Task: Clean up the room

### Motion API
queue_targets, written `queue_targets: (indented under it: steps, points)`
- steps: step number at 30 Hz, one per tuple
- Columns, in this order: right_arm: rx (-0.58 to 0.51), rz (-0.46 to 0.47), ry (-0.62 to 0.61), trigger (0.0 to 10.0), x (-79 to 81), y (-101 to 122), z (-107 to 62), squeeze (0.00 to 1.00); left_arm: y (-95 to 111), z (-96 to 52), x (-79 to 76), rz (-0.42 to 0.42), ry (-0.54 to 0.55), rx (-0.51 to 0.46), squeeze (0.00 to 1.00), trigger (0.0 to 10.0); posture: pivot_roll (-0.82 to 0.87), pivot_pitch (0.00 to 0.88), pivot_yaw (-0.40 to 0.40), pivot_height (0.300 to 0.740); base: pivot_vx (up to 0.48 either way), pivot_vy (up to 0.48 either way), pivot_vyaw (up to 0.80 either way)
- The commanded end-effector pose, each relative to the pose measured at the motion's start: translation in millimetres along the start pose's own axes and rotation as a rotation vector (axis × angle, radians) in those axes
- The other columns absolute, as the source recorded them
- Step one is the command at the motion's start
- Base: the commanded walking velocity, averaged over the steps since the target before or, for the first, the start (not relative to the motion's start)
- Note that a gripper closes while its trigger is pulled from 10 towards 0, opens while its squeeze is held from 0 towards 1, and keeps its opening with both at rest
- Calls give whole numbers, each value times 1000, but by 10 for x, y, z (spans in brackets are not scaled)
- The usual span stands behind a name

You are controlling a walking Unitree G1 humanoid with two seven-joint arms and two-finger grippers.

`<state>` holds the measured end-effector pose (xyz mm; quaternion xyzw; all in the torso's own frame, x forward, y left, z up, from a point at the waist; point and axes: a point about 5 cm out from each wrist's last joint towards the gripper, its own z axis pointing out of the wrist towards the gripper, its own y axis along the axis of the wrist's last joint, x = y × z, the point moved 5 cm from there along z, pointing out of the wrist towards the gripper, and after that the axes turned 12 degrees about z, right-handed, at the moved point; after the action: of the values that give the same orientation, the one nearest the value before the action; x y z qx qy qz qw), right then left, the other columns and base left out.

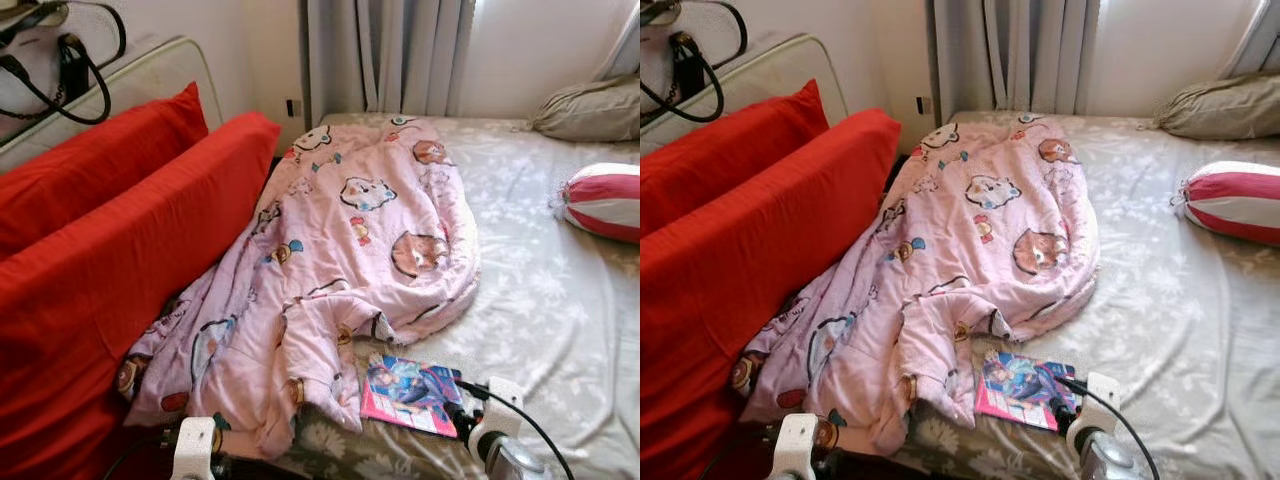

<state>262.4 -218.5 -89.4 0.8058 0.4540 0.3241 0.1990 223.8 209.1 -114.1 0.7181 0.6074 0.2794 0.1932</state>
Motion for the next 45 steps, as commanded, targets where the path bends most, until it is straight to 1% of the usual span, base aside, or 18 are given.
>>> queue_targets:
  steps: [1, 5, 6, 11, 15, 17, 20, 21, 22, 23, 28, 30, 31, 32, 34, 36, 38, 45]
  points:
    - [7, 0, -7, 10000, -17, -24, -5, 0, 5, 2, 11, 0, 2, 3, 0, 10000, 8, 0, 64, 740, 0, 0, -738]
    - [-11, -1, -4, 10000, -13, -5, -6, 0, 6, 1, 10, -1, 0, 0, 0, 10000, 9, 0, 63, 740, 0, 0, 0]
    - [-27, -3, 2, 10000, -4, 18, -6, 0, 16, 0, 11, -25, 2, -10, 0, 10000, 9, 0, 63, 740, 0, 0, 0]
    - [-63, -31, 15, 10000, 14, 80, -9, 0, 56, 0, 7, -56, -2, -39, 0, 10000, 12, 0, 61, 740, 0, 0, 0]
    - [-145, -44, 24, 10000, 33, 195, -22, 0, 113, -4, 32, -93, 16, -81, 0, 10000, 13, 0, 60, 740, 0, 0, 0]
    - [-196, -55, 60, 10000, 80, 269, -36, 0, 152, -10, 64, -120, 41, -112, 0, 10000, 13, 0, 60, 740, 0, 0, 0]
    - [-226, -78, 80, 10000, 109, 318, -47, 0, 180, -16, 83, -135, 55, -135, 0, 10000, 12, 0, 59, 740, 0, 0, 0]
    - [-241, -98, 91, 10000, 126, 344, -53, 0, 757, 20, 228, -119, 76, -283, 0, 10000, 11, 0, 59, 740, 0, 0, 0]
    - [-265, -120, 103, 10000, 148, 379, -63, 0, 1571, -60, 400, -101, 104, -498, 0, 10000, 11, 0, 59, 740, 0, 0, 0]
    - [-277, -128, 112, 10000, 163, 397, -69, 0, 1837, -124, 440, -97, 113, -575, 0, 10000, 9, 0, 59, 740, 0, 0, 0]
    - [-349, -131, 114, 10000, 179, 482, -103, 0, 2179, -244, 441, -79, 109, -700, 0, 10000, 4, 0, 62, 740, 0, 0, 0]
    - [-543, -148, 187, 10000, 554, 1191, -146, 0, 2273, -289, 460, -86, 110, -739, 0, 10000, 3, 0, 64, 740, 0, 0, 0]
    - [-614, -153, 211, 10000, 693, 1439, -196, 0, 2318, -311, 471, -87, 111, -758, 0, 10000, 4, 0, 67, 740, 0, 0, 0]
    - [-657, -151, 227, 10000, 774, 1580, -235, 0, 2348, -326, 478, -87, 113, -770, 0, 10000, 4, 0, 67, 740, 0, 0, 0]
    - [-703, -149, 246, 10000, 850, 1692, -281, 0, 2470, -378, 504, -71, 121, -806, 0, 10000, 0, 0, 71, 740, 0, 0, 0]
    - [-716, -150, 254, 10000, 881, 1724, -296, 0, 2533, -409, 518, -76, 124, -828, 0, 10000, 2, 0, 72, 740, 0, 0, 0]
    - [-739, -146, 275, 10000, 936, 1779, -323, 0, 2582, -430, 486, -56, 105, -846, 0, 10000, 5, 0, 73, 740, 0, 0, 0]
    - [-762, -197, 283, 10000, 991, 1857, -356, 0, 2444, -391, 497, -48, 102, -823, 0, 10000, -7, 0, 68, 740, 0, 0, 0]
